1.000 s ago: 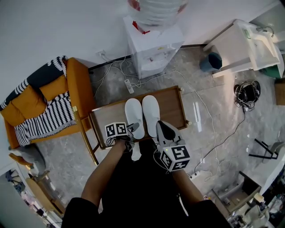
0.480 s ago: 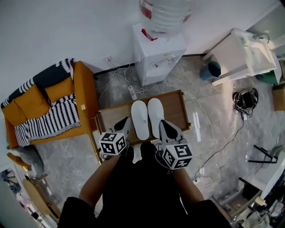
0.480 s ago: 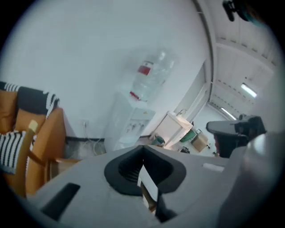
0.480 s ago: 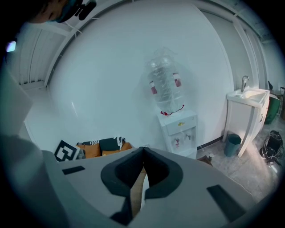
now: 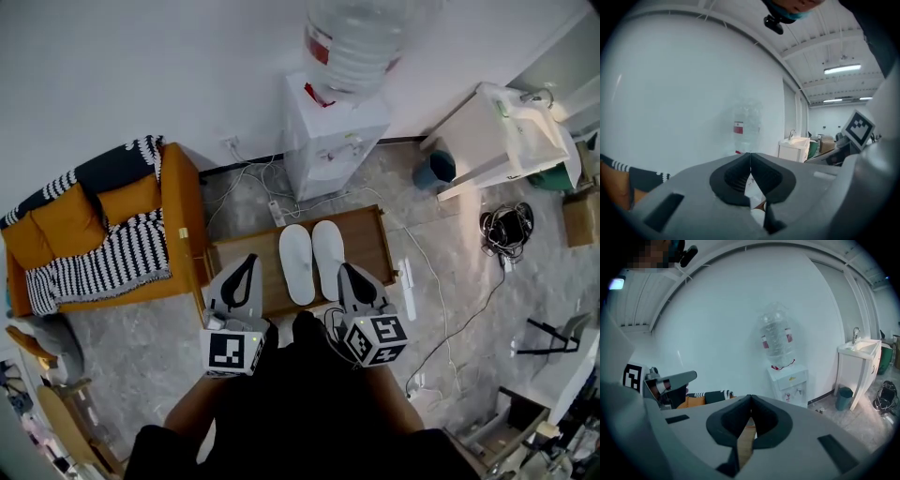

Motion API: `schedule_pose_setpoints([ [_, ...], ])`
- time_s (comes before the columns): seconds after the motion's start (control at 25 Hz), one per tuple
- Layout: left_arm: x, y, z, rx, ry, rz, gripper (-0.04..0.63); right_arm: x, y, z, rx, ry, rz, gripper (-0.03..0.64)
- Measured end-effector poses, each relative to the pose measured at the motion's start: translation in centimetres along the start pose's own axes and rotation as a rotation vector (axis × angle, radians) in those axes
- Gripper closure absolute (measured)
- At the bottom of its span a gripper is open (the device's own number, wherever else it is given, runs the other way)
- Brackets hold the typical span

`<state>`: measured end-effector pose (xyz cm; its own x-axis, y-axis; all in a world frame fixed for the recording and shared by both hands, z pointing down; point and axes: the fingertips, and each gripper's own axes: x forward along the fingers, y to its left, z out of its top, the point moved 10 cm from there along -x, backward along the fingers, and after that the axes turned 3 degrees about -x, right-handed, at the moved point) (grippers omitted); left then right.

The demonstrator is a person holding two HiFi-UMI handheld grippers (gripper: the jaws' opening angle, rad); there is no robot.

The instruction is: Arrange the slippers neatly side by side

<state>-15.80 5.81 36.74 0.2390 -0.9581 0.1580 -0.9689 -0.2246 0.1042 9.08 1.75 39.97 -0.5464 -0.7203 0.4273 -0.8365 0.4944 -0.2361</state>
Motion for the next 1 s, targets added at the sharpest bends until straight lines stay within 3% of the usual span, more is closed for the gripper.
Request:
schedule_pose_setpoints([
  [0.16, -1.8, -1.1, 1.3, -0.006, 0.001, -0.011, 0.578, -1.2, 0.6, 0.5, 0.012, -0.039, -0.003, 0.604],
  [0.6, -3.3, -2.1, 0.7, 0.017, 0.005, -0.031, 0.578, -2.8, 2.2, 0.6, -0.046, -0.071, 0.021, 0.606],
  [1.0, -3.7, -2.6, 0.3, 0.009, 0.017, -0.032, 0.578, -3.5, 2.2, 0.3, -0.037, -0.083, 0.032, 0.606],
])
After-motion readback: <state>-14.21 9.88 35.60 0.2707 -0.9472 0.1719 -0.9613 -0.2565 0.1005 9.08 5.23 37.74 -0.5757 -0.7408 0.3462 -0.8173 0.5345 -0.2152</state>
